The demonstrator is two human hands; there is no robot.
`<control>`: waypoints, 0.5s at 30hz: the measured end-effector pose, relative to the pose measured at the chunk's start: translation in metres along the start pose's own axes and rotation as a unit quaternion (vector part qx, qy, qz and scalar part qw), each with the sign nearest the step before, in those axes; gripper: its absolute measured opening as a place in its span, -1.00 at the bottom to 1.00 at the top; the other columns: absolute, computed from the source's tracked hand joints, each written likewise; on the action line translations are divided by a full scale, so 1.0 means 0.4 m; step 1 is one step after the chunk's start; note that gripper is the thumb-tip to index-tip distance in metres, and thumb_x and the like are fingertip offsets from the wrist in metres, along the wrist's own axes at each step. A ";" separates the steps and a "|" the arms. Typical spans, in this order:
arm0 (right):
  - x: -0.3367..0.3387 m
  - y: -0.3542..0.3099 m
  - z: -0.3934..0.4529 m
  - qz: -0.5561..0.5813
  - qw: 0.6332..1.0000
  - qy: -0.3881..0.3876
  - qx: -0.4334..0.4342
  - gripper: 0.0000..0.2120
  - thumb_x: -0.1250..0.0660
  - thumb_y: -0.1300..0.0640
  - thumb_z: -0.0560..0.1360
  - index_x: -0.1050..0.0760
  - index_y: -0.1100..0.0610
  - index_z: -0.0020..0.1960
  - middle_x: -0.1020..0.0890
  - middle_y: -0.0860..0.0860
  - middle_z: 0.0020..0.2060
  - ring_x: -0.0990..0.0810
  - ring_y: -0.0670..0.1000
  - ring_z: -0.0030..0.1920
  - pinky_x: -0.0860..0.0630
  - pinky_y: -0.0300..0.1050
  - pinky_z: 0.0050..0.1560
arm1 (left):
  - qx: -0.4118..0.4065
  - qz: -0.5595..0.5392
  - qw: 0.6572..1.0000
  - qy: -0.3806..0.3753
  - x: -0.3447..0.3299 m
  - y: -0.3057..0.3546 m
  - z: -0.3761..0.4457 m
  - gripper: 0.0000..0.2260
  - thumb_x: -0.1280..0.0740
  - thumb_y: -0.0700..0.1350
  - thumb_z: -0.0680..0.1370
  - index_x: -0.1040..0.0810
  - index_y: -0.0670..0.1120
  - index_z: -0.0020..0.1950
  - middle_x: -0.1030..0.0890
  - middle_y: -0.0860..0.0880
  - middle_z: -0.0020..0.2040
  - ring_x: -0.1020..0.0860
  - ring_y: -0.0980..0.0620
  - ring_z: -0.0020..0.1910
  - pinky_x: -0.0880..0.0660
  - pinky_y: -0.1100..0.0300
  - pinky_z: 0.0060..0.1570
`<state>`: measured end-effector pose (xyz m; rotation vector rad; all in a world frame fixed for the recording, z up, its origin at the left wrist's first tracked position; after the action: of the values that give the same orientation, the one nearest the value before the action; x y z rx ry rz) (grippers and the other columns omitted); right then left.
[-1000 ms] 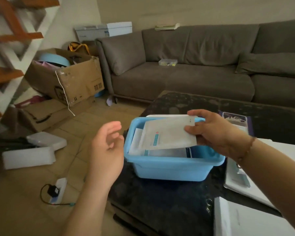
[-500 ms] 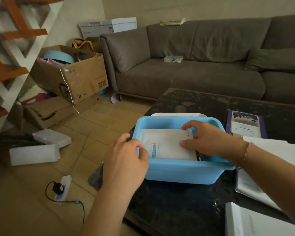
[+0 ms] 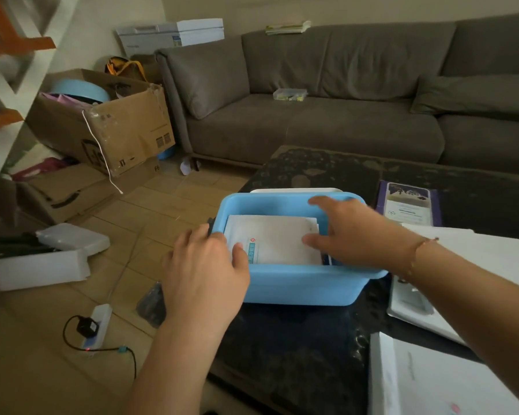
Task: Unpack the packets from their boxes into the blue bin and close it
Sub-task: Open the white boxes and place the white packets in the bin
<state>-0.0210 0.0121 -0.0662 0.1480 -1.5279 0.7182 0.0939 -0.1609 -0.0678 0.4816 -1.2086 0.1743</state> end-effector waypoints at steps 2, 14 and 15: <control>0.098 -0.002 -0.085 0.053 0.989 0.133 0.040 -0.50 -0.33 -0.11 0.50 -0.35 -0.05 0.40 -0.64 -0.07 -0.19 -0.55 -0.12 -0.26 -0.44 -0.33 -0.20 | -0.025 -0.026 0.999 0.039 0.020 0.016 -0.009 -0.69 -0.21 0.07 0.58 -0.60 -0.06 0.18 -0.52 -0.01 0.28 -0.44 -0.04 0.27 -0.45 0.00 0.18; -0.150 0.088 -0.591 -0.127 0.965 0.212 0.083 -0.48 -0.09 -0.39 0.51 -0.38 -0.02 -0.38 -0.39 -0.06 -0.53 -0.43 0.01 -0.53 -0.39 -0.18 -0.57 | -0.199 -0.077 0.939 -0.269 -0.209 0.215 -0.316 -0.88 -0.24 0.03 0.59 -0.58 0.11 -0.04 -0.61 0.15 -0.18 -0.56 0.15 -0.12 -0.52 0.21 -0.12; -0.168 0.083 -0.590 -0.139 0.963 0.210 0.092 -0.46 -0.20 -0.40 0.44 -0.37 0.02 -0.43 -0.37 -0.03 -0.54 -0.41 0.03 -0.54 -0.37 -0.17 -0.58 | -0.199 -0.089 0.926 -0.307 -0.242 0.228 -0.331 -0.89 -0.27 0.00 0.59 -0.59 0.11 -0.03 -0.62 0.15 -0.19 -0.57 0.17 -0.16 -0.51 0.24 -0.15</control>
<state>0.1712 0.1377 -0.1589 0.3216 -1.0096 0.6184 0.1378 -0.0092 -0.1691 0.2866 -1.7521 -0.4066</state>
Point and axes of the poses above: each hand's wrist, its own z-axis towards the middle knuckle, its own x-axis out of the back of the hand, y = z × x, the point moved 9 cm from there along z, towards the middle knuckle
